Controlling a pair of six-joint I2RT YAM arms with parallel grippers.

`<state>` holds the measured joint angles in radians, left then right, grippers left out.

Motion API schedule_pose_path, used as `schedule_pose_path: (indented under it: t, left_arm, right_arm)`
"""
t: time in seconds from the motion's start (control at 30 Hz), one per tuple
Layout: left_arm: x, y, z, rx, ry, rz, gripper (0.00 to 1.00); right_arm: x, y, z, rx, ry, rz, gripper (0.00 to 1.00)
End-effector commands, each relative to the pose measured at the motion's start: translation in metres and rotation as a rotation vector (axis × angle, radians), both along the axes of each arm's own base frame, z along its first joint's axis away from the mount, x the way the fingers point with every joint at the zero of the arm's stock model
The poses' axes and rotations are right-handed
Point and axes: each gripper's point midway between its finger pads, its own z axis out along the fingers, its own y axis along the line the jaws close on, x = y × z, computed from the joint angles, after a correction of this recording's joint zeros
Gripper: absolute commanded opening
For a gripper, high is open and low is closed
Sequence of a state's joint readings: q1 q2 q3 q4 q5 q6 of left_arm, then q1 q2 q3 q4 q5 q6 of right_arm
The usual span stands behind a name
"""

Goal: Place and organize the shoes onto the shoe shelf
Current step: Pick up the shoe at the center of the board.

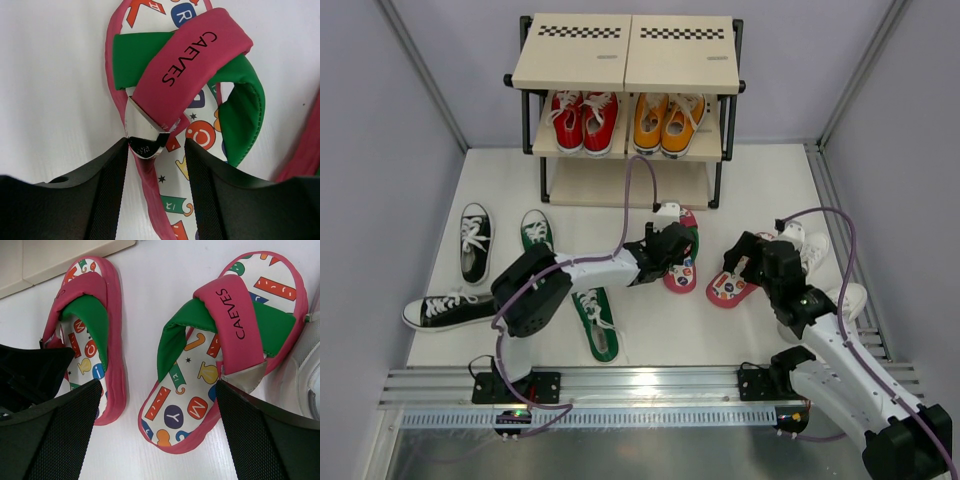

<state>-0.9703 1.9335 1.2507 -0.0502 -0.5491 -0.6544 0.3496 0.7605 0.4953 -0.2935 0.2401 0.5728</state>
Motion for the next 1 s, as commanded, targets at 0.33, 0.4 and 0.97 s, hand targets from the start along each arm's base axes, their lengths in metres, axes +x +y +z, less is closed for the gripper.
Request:
schedule_pose_path:
  t: [0.33,0.4,0.97]
  left_arm:
    - [0.026,0.012,0.004,-0.012,-0.011,0.094,0.37]
    - [0.027,0.009,0.002,-0.016,-0.002,0.075,0.33]
    - [0.031,0.035,0.007,0.067,0.009,0.110,0.00]
  right_arm:
    - [0.004,-0.002,0.014,0.002,-0.062,-0.003,0.99]
    - [0.004,-0.001,0.016,0.003,-0.062,0.004,0.99]
    - [0.000,0.003,0.005,0.025,-0.032,0.014,1.00]
